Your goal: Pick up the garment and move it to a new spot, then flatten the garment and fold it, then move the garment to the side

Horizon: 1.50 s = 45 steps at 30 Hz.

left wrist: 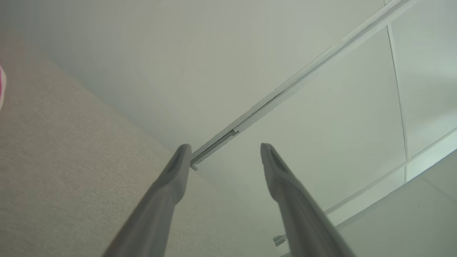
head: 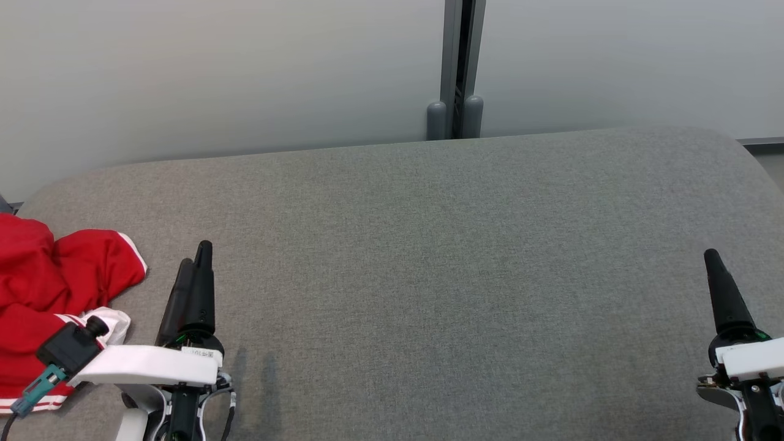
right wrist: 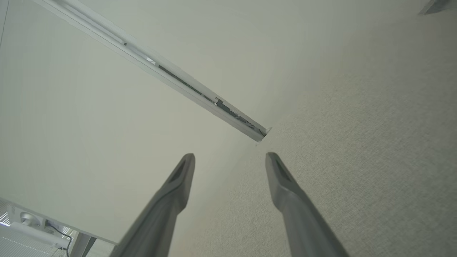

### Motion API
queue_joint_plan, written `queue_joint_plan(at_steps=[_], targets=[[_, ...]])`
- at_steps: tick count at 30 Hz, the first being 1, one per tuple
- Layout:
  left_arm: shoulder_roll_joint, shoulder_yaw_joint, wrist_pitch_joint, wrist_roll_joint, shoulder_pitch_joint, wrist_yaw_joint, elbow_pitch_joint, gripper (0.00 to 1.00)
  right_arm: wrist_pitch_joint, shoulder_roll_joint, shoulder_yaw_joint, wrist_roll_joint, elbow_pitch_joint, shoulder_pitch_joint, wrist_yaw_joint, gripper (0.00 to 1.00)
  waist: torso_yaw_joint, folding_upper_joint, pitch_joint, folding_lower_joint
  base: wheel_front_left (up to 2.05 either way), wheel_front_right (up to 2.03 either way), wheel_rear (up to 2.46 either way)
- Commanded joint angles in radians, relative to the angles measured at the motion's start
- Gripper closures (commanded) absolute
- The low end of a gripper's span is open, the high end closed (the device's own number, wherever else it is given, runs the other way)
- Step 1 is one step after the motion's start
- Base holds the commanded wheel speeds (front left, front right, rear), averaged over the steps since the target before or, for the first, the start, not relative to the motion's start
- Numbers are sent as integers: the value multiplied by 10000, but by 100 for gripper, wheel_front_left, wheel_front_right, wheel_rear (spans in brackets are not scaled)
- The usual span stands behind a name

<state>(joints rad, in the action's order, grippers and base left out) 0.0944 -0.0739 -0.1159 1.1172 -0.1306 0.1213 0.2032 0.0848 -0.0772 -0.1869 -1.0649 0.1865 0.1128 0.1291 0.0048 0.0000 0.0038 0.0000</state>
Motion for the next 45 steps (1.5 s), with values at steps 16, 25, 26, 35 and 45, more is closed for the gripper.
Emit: queue_joint_plan(at_steps=[16,25,26,35,45], targets=[[625,-393,-388,-3354,-256,-337,-82,0,-888,-400,863,3674,-399,375,11,0,47,0,4,0,0,0,0],[779,-462,-552,-4478,-340,-458,142,0,-1294,-453,1143,5085,-94,487,13,0,64,0,0,0,0,0,0],[792,-473,-569,-4598,-346,-477,164,0,-1333,-454,1163,5228,-71,498,13,0,64,0,-2,0,0,0,0],[895,-549,-722,-5587,-400,-588,369,0,-1703,-347,1292,6136,323,484,15,0,50,0,-29,0,0,0,0],[973,-534,-876,-6394,-498,-626,708,0,-2078,-387,1469,6889,784,550,17,0,57,0,-24,0,0,0,0]])
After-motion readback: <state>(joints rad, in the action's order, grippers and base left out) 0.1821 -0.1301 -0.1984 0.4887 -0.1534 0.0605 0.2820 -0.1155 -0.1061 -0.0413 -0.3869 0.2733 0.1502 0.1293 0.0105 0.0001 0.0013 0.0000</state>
